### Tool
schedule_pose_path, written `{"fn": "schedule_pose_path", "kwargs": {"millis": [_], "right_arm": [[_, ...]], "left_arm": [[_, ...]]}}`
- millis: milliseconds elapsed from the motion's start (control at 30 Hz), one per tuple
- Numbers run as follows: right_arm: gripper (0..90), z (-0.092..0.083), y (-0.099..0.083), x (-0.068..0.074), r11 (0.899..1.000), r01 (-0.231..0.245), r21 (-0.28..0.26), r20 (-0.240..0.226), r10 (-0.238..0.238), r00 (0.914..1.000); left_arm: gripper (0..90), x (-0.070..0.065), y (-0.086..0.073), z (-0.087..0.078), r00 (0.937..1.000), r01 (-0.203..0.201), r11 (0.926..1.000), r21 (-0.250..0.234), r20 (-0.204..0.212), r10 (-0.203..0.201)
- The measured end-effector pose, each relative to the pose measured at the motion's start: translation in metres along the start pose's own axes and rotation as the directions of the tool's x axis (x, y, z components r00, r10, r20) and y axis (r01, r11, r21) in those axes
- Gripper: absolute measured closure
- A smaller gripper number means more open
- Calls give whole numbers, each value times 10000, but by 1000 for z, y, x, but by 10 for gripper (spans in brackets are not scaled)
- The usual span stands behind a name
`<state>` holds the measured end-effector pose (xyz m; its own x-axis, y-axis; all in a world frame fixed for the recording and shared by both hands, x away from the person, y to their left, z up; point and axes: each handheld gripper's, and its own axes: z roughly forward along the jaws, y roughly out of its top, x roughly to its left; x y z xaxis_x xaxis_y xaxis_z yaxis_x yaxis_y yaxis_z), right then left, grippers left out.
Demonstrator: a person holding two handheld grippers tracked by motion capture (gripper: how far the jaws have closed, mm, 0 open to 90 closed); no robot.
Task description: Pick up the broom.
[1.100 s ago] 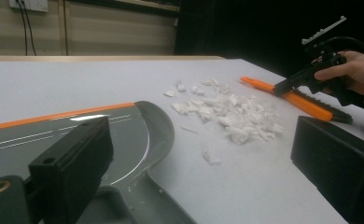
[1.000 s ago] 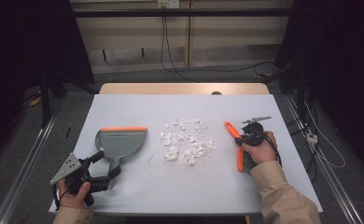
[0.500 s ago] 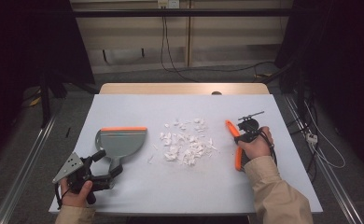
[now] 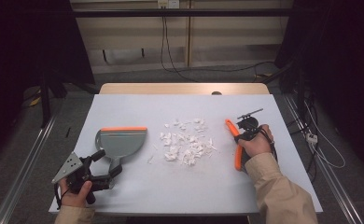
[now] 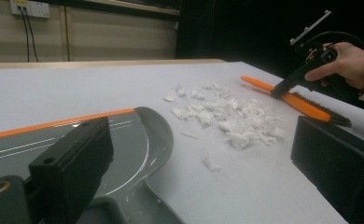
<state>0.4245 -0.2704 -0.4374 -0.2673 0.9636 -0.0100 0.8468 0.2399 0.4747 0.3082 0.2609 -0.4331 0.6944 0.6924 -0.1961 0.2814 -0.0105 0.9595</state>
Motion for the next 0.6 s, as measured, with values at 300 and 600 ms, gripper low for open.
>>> {"fn": "schedule_pose_path", "kwargs": {"millis": [300, 600], "right_arm": [[718, -18, -5, -6, 9909, 65, -1341, -415, -122, 9991], [718, -57, -34, -6, 9083, -30, -4183, -806, -339, 9962]], "left_arm": [[52, -2, 4, -1, 10000, -90, 9999, -51, 27, 90], [51, -12, 13, 8, 9996, -251, 9996, 89, 159, 250]]}}
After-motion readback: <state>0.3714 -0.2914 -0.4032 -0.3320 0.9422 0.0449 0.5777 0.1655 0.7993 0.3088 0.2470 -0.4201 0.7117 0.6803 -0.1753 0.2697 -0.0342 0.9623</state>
